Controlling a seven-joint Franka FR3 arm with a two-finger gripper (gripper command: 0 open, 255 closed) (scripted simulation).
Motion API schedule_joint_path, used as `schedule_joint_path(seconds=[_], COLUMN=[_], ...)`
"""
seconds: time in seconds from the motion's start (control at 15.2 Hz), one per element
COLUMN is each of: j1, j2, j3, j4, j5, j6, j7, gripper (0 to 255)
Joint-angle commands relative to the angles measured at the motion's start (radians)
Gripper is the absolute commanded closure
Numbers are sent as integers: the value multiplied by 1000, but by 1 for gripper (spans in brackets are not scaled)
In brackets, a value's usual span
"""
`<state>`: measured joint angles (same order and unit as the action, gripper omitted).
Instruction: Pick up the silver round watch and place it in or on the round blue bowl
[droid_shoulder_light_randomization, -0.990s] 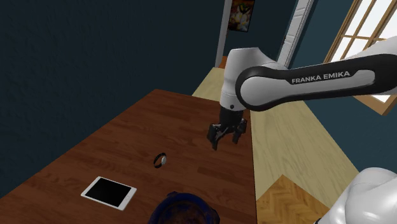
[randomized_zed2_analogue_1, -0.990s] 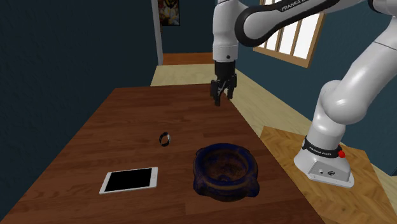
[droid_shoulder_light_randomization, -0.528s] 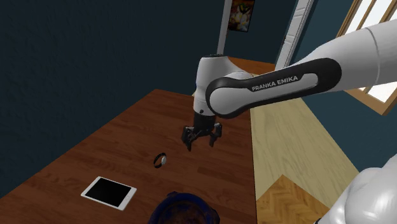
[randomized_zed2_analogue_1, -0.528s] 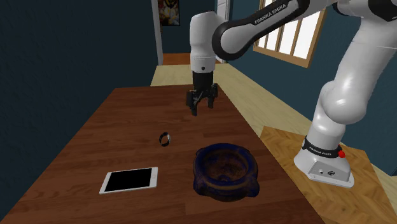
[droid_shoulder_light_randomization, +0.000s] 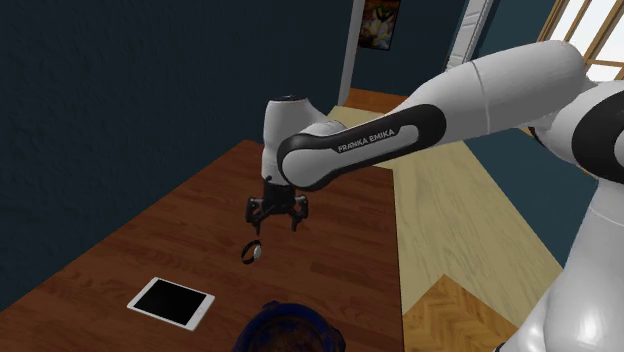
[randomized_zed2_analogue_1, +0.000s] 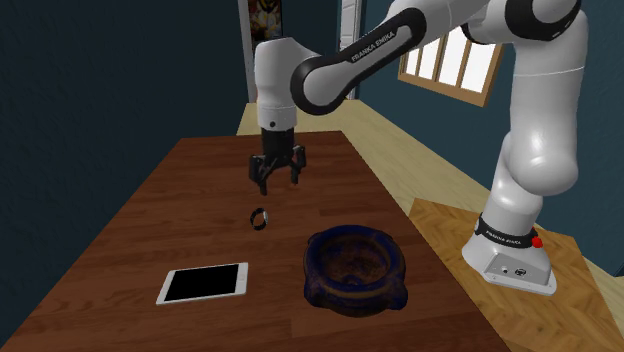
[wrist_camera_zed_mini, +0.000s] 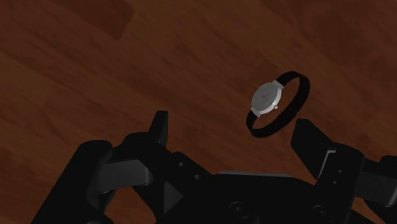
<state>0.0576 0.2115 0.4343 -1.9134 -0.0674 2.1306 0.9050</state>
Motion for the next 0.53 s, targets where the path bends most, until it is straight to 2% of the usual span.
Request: schedule_joint_path(seconds=[0.0,0.13,0.46], j1=[23,46,54], j2=[81,146,179], j3=[-8,-19,-27], j4=[75,148,125], j5=[-42,-72,-88], j6=[7,2,56], j7=[56,96,106], gripper=[0,0,0])
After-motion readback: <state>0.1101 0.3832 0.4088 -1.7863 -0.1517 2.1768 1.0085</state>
